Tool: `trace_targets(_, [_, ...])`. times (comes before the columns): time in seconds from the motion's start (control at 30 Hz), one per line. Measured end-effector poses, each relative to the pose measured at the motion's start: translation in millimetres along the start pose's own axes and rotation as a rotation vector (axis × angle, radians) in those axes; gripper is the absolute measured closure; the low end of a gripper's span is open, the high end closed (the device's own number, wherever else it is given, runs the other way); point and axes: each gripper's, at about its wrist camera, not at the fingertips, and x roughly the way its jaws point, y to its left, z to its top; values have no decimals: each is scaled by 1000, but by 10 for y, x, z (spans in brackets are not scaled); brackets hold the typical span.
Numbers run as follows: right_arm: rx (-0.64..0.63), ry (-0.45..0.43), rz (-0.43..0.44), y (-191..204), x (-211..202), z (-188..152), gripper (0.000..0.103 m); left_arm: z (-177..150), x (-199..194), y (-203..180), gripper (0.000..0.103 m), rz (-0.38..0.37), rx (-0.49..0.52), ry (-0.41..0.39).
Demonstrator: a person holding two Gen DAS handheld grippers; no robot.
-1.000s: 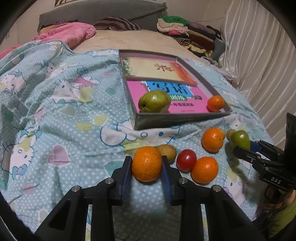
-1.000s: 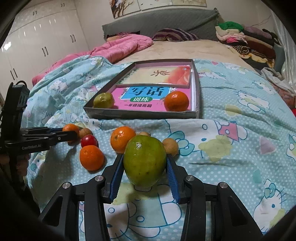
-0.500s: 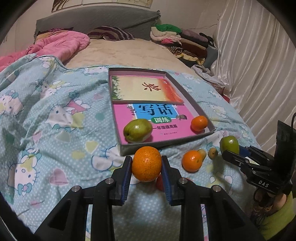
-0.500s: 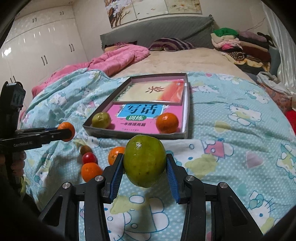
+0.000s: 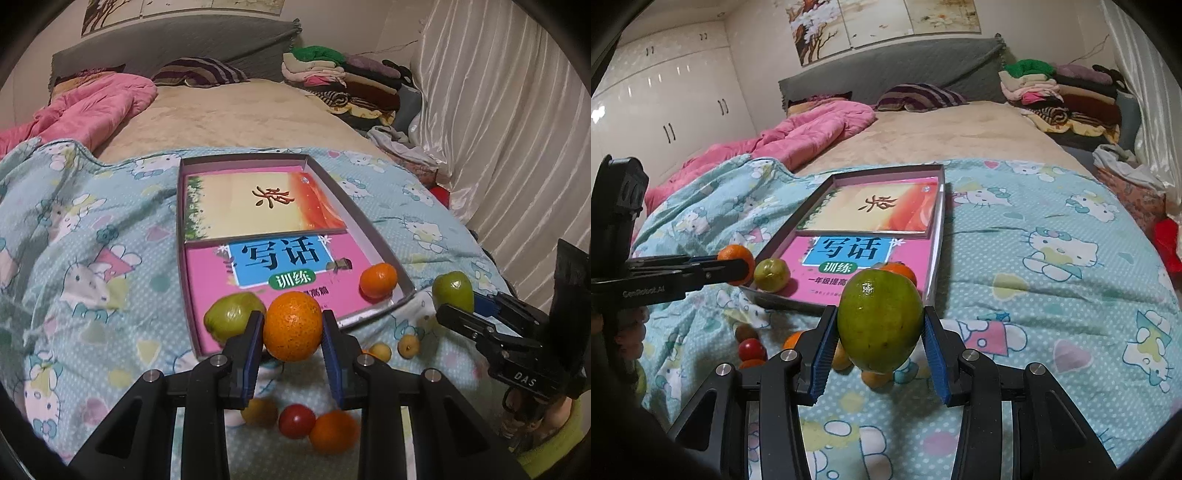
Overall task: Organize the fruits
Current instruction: 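Lift and carry the orange and green fruit over the tray with both tools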
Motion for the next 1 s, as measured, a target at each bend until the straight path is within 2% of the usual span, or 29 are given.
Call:
trace_targets(0.6, [-19, -7, -8, -138, 234, 496, 57, 125, 486, -240, 72, -25, 69, 35])
trace_targets(1.0, [-81, 60, -8, -149, 666, 815, 57, 126, 741, -203, 72, -29, 76, 92])
